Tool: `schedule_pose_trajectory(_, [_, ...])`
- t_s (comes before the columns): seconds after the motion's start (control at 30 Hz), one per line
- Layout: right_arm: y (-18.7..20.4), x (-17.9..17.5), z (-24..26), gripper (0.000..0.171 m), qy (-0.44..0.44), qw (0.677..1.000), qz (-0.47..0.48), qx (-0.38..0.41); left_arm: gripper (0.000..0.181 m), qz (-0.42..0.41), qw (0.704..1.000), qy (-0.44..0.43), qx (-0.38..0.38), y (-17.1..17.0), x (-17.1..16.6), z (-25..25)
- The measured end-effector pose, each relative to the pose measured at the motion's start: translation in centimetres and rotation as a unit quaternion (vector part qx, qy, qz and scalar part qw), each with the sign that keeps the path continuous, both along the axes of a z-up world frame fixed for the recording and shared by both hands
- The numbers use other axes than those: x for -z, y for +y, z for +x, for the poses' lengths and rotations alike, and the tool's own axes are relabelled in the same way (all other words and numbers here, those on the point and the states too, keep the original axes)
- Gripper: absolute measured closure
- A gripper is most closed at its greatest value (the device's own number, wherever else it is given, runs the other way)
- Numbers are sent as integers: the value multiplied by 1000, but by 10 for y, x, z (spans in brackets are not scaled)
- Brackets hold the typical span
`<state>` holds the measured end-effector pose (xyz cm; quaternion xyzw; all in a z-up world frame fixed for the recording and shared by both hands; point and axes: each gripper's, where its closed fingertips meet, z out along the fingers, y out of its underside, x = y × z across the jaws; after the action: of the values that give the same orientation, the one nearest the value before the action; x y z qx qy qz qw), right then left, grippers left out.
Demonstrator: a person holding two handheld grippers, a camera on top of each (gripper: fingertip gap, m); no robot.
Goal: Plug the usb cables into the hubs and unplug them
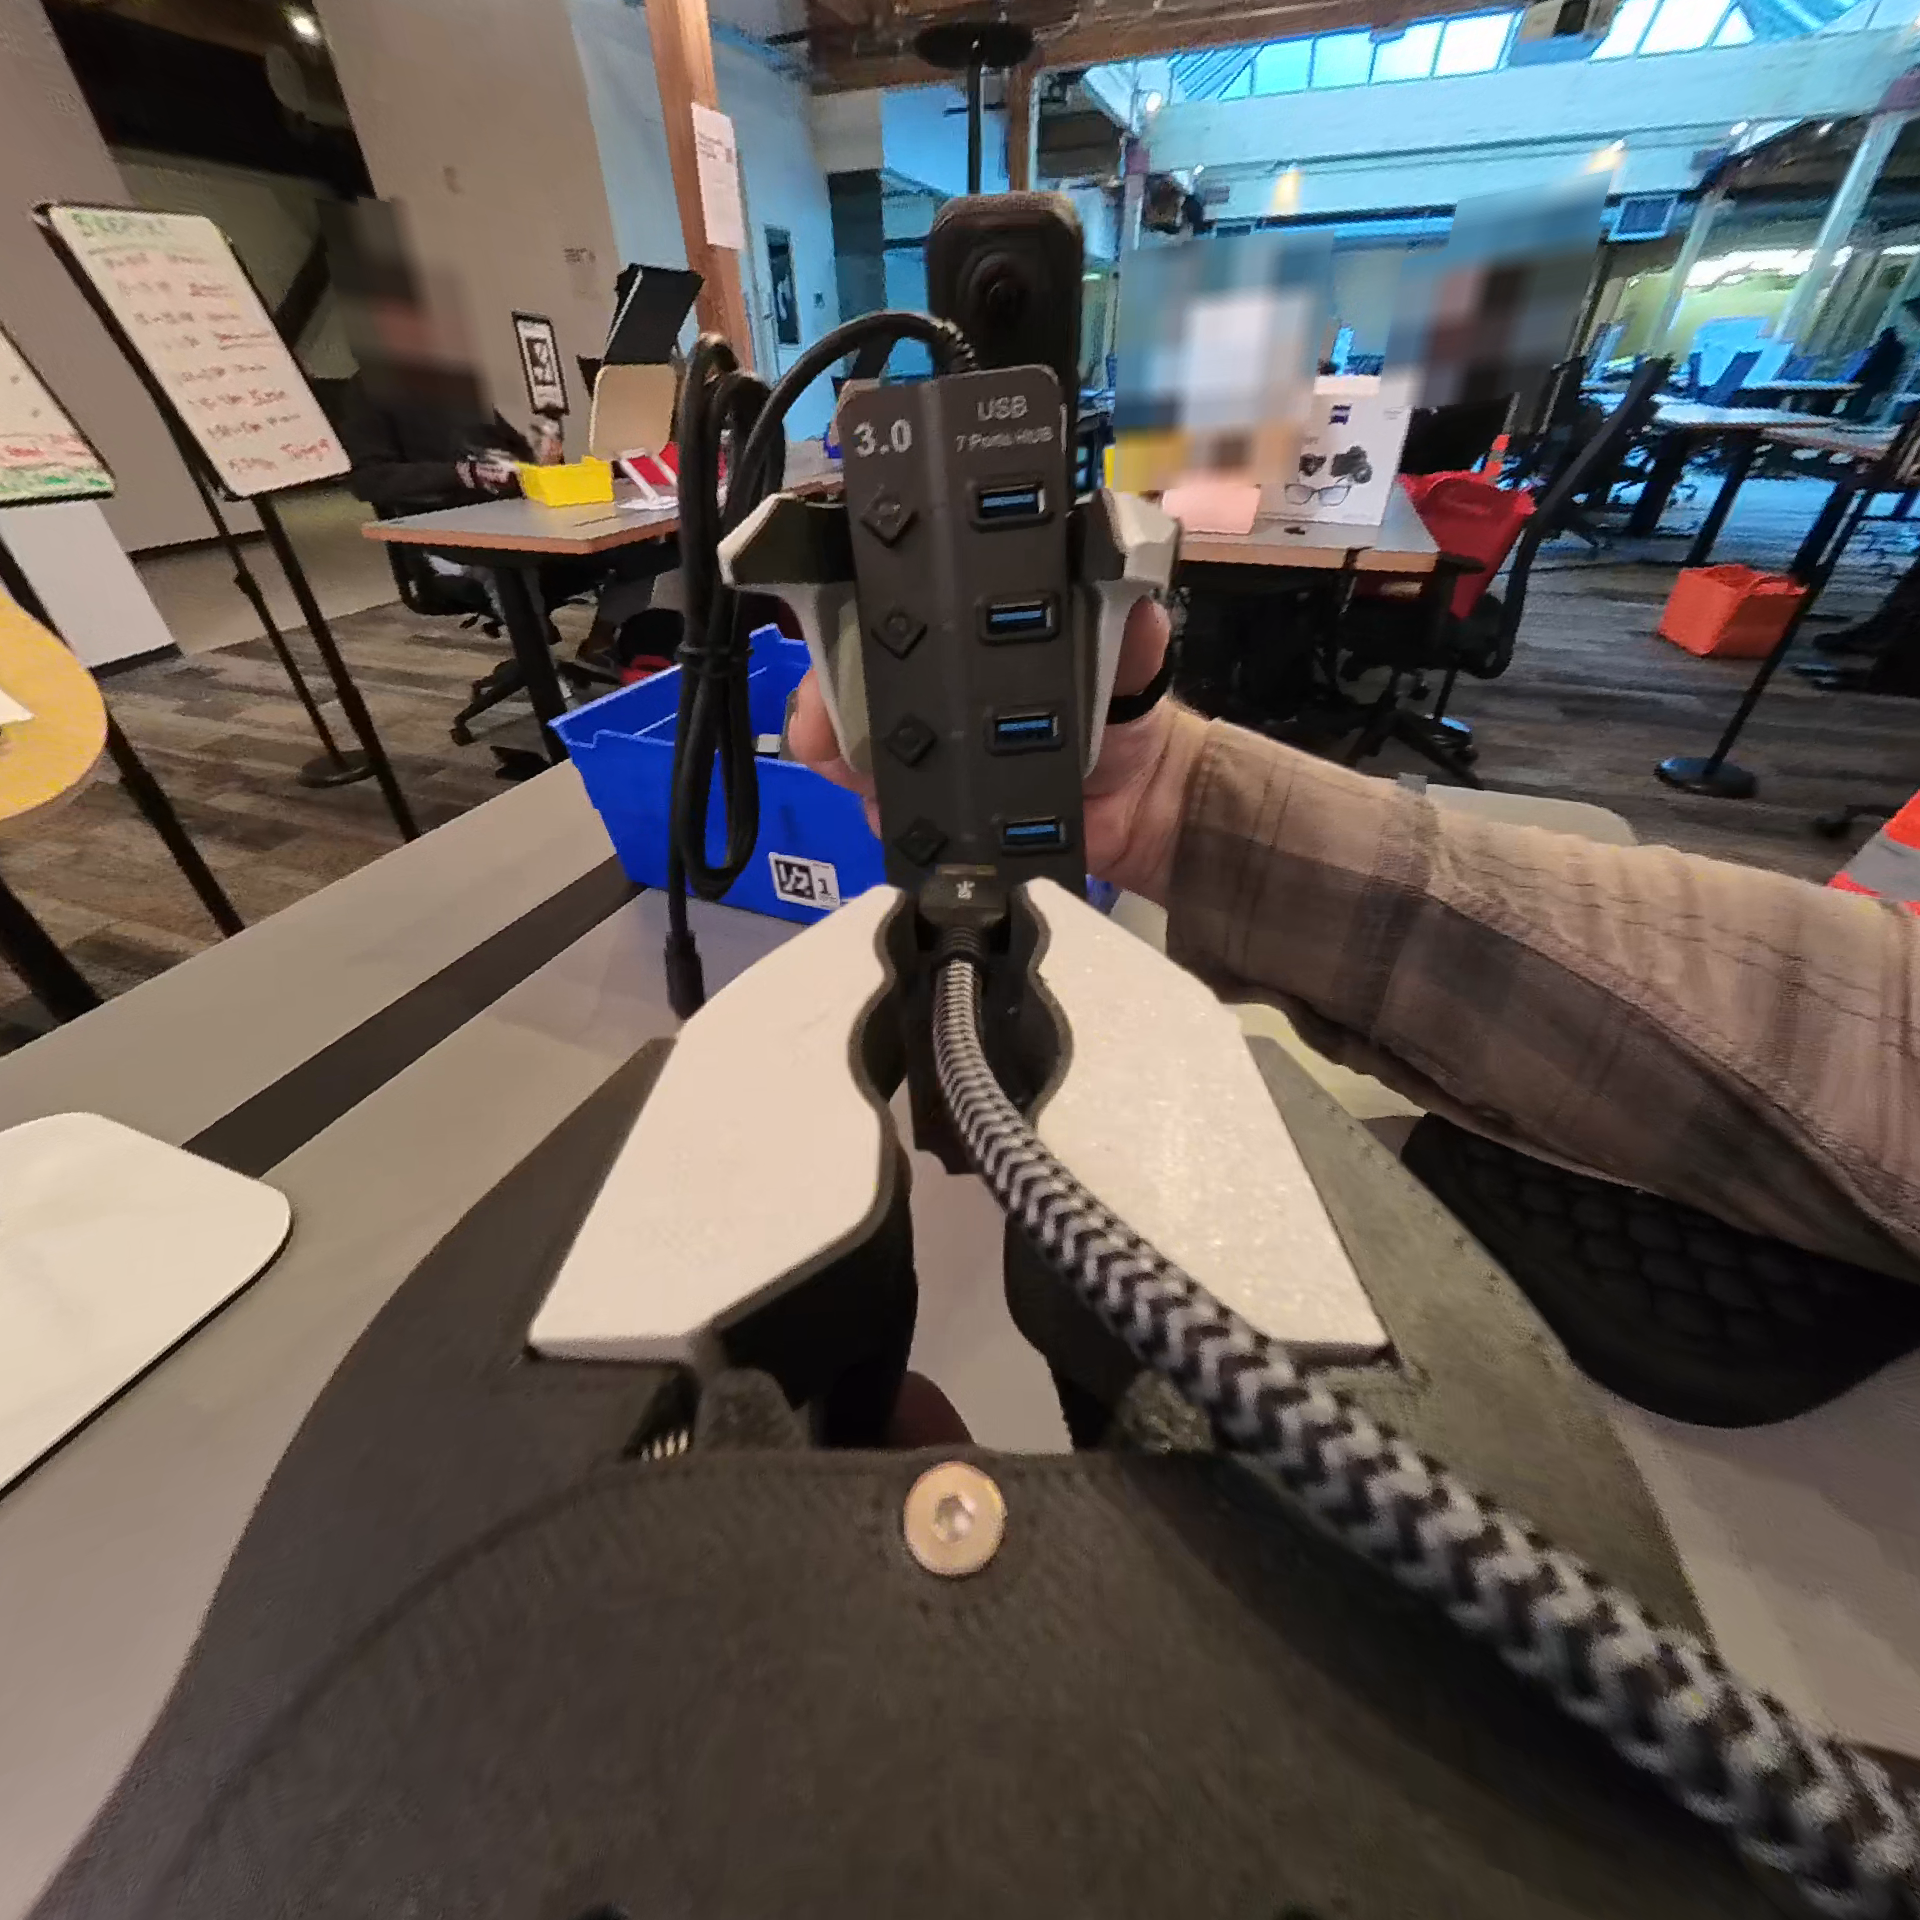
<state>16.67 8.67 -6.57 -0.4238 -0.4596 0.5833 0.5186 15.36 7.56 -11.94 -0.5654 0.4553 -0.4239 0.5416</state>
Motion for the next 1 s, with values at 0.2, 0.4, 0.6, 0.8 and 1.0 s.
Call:
schedule_pose_trajectory(0.2, [-1, -1, -5, 108, 0, 1000, 3, -2, 165, 3, 999, -28, 24, -8, -7, 0])
schedule_pose_trajectory(0.4, [2, -6, -6, 109, 11, 1000, 11, 13, 165, -9, 999, -36, 30, -7, -6, 1])
schedule_pose_trajectory(0.6, [2, -8, -8, 109, 13, 1000, 18, 20, 165, -17, 998, -44, 31, -7, -7, 1])
schedule_pose_trajectory(0.8, [0, -10, -13, 109, 9, 999, 24, 21, 165, -18, 999, -41, 29, -7, -5, 2])
schedule_pose_trajectory(1.0, [-1, -10, -18, 109, 0, 999, 31, 22, 165, -21, 999, -39, 28, -8, -3, 4])
